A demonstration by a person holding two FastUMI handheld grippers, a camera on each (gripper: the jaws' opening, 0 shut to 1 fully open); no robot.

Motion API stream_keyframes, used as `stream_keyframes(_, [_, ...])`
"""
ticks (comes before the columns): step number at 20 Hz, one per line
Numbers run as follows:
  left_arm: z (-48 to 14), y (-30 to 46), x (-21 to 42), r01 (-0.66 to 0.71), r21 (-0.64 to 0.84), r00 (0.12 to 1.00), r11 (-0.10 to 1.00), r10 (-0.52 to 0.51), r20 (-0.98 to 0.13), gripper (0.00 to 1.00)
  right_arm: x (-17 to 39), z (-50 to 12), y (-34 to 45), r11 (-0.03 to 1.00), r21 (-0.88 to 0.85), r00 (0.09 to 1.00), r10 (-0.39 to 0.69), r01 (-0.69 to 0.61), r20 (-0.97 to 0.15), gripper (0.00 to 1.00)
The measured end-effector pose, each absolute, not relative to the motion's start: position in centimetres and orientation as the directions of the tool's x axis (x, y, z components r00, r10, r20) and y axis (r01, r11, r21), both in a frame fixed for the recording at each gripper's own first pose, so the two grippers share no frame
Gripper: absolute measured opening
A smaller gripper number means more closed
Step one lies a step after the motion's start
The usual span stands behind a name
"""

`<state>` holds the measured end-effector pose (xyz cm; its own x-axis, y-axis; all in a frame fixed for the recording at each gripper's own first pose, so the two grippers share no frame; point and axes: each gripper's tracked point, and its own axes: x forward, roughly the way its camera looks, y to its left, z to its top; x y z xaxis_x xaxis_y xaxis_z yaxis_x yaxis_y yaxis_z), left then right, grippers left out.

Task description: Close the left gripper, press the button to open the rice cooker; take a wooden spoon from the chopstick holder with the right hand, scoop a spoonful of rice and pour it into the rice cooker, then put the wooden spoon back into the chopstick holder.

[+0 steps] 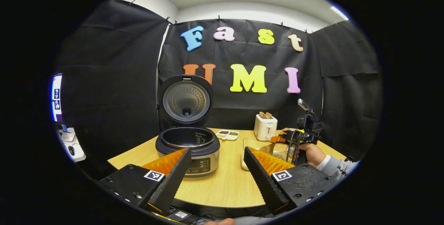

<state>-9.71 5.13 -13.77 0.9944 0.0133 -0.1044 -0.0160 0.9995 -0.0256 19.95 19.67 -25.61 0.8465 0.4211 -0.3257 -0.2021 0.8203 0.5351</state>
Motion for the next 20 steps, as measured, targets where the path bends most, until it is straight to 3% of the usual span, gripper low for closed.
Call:
stream_keyframes(9, [-12.7,5.3,-10.1,-0.027,-0.005,0.995,1.0,0.027,-0.093,0.97,19.5,-23.1,14.9,0.585,0.801,0.866,0.458,-0.123,-0.201,0.08])
stream_keyframes(18, [-12.3,4.7,-10.9,-0.015,0.015,0.996,1.0,0.016,-0.09,0.97,18.3,-20.6,12.4,-0.001,1.0,0.841,0.54,-0.007,0.007,0.08])
stream_keyframes(20, [-12.3,4.9,-11.0,-0.02,0.015,0.996,1.0,0.021,-0.092,0.96,17.8,-20.0,12.7,-0.063,0.998,0.831,0.556,0.01,0.027,0.08])
